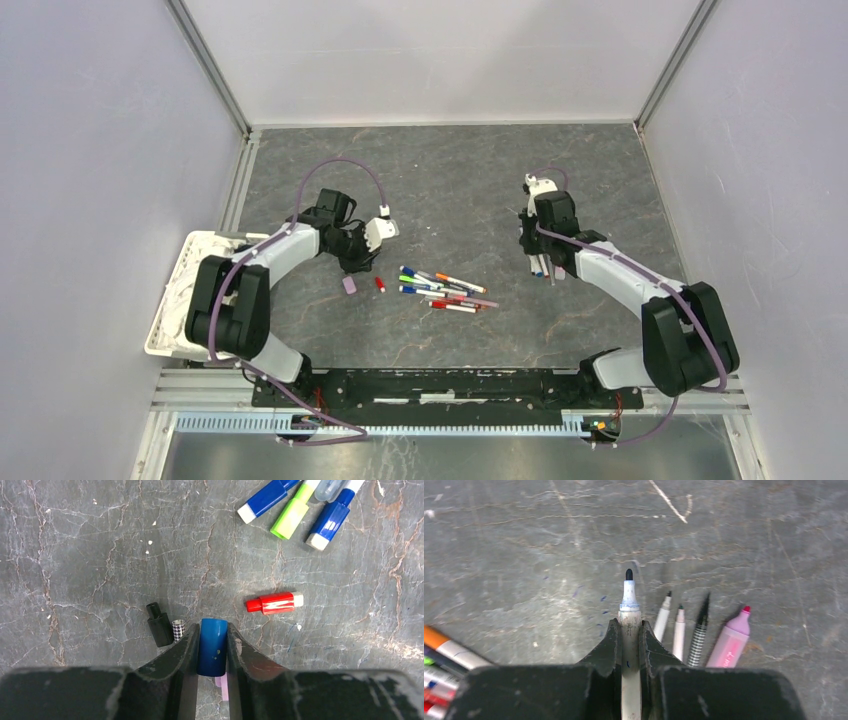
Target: Open the pen caps
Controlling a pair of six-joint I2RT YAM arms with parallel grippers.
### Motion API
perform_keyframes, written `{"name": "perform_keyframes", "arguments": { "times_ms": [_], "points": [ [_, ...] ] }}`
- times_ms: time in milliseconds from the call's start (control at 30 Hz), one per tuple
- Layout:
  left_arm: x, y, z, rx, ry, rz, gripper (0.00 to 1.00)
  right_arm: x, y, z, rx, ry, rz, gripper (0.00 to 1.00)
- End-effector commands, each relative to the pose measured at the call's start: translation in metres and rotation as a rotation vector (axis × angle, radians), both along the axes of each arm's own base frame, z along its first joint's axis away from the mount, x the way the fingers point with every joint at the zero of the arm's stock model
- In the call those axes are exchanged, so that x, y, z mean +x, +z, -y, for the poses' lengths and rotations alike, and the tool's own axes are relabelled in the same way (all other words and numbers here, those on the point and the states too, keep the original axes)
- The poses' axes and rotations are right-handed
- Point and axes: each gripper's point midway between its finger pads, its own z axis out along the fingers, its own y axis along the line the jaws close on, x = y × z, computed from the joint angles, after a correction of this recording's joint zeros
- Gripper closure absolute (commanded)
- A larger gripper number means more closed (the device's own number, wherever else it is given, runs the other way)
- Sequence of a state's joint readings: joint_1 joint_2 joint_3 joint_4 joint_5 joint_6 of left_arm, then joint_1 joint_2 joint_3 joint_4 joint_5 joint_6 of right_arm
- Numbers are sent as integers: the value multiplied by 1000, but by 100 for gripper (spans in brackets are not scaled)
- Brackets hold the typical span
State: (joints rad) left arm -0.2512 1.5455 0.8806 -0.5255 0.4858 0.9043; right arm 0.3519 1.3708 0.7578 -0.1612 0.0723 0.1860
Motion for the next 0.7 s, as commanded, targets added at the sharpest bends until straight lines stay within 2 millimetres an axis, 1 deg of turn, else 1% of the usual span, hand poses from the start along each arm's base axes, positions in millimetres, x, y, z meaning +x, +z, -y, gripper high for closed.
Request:
{"name": "perform_keyframes", "arguments": {
  "times_ms": [0,100,133,167,300,400,567,600,633,667],
  "points": [
    [5,11,7,-32,22,30,67,14,2,31,-64,-142,79,100],
    [1,22,12,-61,7,16,51,17,0,41,-81,-163,83,100],
    [-1,26,14,-71,3,7,45,17,-1,43,-93,-170,80,100],
    [-1,31,16,-83,-2,2,40,17,-4,47,-107,-177,73,100],
    [-6,52,22,-124,-1,-15,37,17,-15,55,-132,-191,50,100],
    [-9,75,29,-171,6,-36,35,16,-23,60,-146,-208,42,99],
    [-18,115,37,-230,22,-92,31,13,-37,62,-151,-213,13,85],
    [-19,124,39,-245,14,-89,19,13,-38,62,-150,-213,10,83],
    [-24,128,40,-252,7,-98,13,13,-39,62,-151,-212,6,82],
    [-26,135,41,-262,0,-94,12,13,-41,62,-150,-214,3,80]
  ]
}}
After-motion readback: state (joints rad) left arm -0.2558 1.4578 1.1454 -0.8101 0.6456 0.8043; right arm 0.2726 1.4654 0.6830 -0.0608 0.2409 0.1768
